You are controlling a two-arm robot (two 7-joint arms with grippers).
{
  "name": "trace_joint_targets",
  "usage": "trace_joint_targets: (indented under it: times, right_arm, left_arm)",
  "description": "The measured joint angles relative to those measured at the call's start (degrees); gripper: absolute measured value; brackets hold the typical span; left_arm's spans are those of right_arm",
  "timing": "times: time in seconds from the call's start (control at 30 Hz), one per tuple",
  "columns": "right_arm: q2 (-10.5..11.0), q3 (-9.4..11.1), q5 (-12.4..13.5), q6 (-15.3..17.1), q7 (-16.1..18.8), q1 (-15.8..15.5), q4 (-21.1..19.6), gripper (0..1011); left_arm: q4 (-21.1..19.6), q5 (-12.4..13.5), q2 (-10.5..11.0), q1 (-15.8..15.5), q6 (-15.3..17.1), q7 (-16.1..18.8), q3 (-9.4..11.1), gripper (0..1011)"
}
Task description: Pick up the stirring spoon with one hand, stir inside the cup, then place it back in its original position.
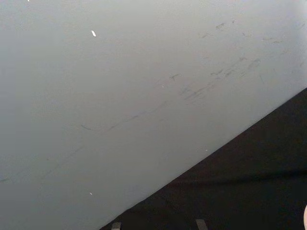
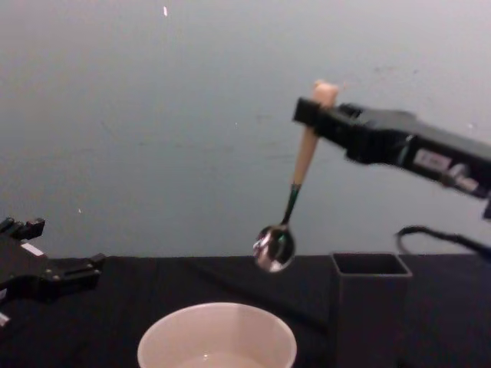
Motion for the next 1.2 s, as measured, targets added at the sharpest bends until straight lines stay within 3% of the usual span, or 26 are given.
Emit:
trace_joint_targets:
  times: [0.4,0.8,1.2]
  right_arm:
    - [-3.39,-4.97,-5.85,-4.99,1.63,1.70,8.34,203]
    - [-7.54,-6.03,-9.77,-11.03,2.43,2.89,16.52,202]
    - [-9.24,-5.95,-10.45,-13.19,4.64,3.46,20.02,202]
  left_arm:
    - [0.00,0.00,0.00,0.00,0.00,0.00,0.00,1001]
    - [0.00,0.00,0.00,0.00,0.00,0.00,0.00,1001]
    - [0.00,0.00,0.00,0.00,0.00,0.00,0.00,1001]
